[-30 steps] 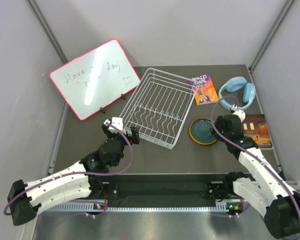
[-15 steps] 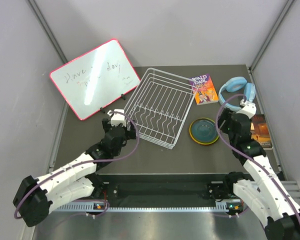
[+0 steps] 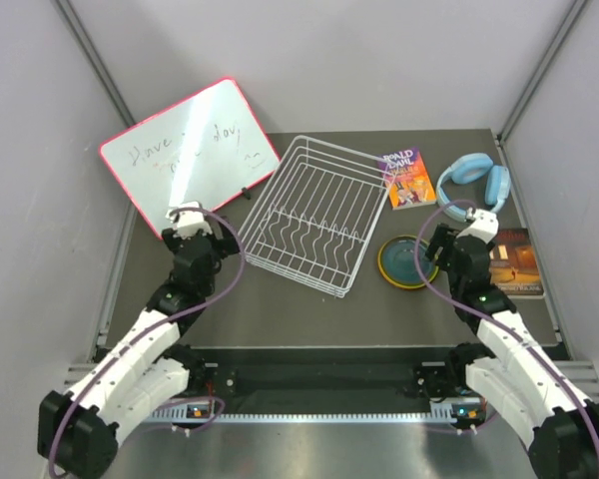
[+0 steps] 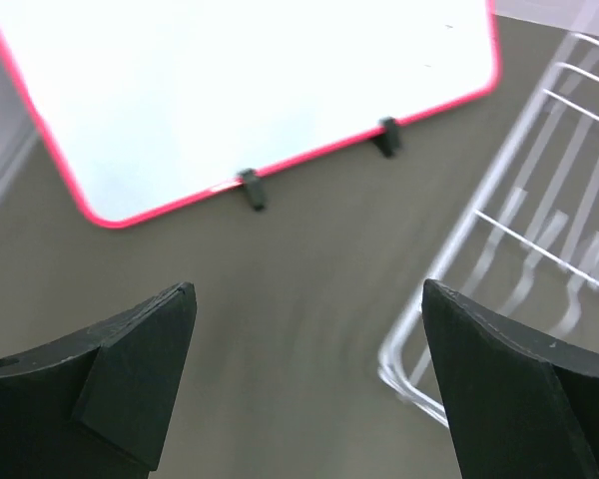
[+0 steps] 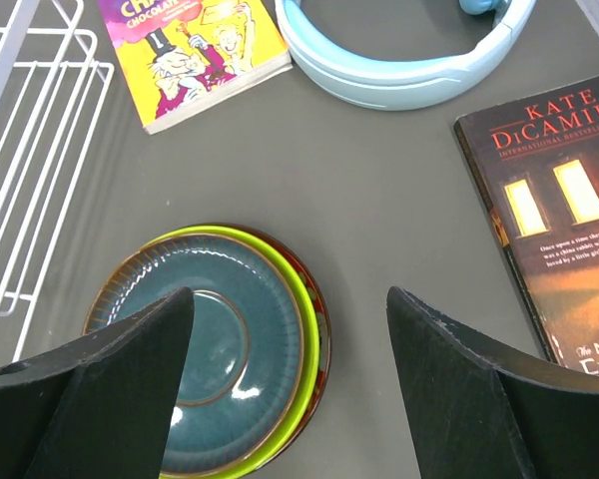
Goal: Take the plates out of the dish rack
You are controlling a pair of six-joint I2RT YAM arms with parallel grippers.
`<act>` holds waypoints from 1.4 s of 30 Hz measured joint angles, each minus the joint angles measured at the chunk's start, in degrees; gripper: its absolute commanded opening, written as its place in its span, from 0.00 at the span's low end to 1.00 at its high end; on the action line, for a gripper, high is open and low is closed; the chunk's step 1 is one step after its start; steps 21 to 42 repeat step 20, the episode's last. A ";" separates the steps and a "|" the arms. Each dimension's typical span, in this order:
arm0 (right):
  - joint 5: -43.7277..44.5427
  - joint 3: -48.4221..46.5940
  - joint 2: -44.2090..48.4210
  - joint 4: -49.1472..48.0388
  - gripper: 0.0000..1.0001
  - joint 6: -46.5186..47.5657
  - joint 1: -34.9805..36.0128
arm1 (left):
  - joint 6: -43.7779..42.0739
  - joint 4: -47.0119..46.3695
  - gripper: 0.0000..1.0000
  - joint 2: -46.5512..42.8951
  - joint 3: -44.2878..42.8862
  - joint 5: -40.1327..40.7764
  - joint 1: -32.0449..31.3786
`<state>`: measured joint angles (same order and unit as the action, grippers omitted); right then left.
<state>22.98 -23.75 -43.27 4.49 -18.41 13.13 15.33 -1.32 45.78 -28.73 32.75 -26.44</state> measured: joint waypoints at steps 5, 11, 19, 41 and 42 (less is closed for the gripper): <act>-0.39 2.62 0.15 -3.48 0.79 0.59 0.00 | -0.07 -3.08 0.99 4.83 0.83 -3.85 9.66; 0.15 6.12 2.69 -7.96 0.87 2.67 0.22 | -1.99 -11.02 0.99 14.47 4.87 -8.55 12.98; 3.26 7.63 4.96 -10.27 0.90 3.98 0.24 | -3.74 -18.21 0.99 19.23 5.01 -11.82 15.15; 3.43 7.63 4.87 -10.49 0.91 4.09 0.26 | -3.76 -18.91 0.99 19.23 5.01 -12.35 15.74; 3.43 7.63 4.87 -10.49 0.91 4.09 0.26 | -3.76 -18.91 0.99 19.23 5.01 -12.35 15.74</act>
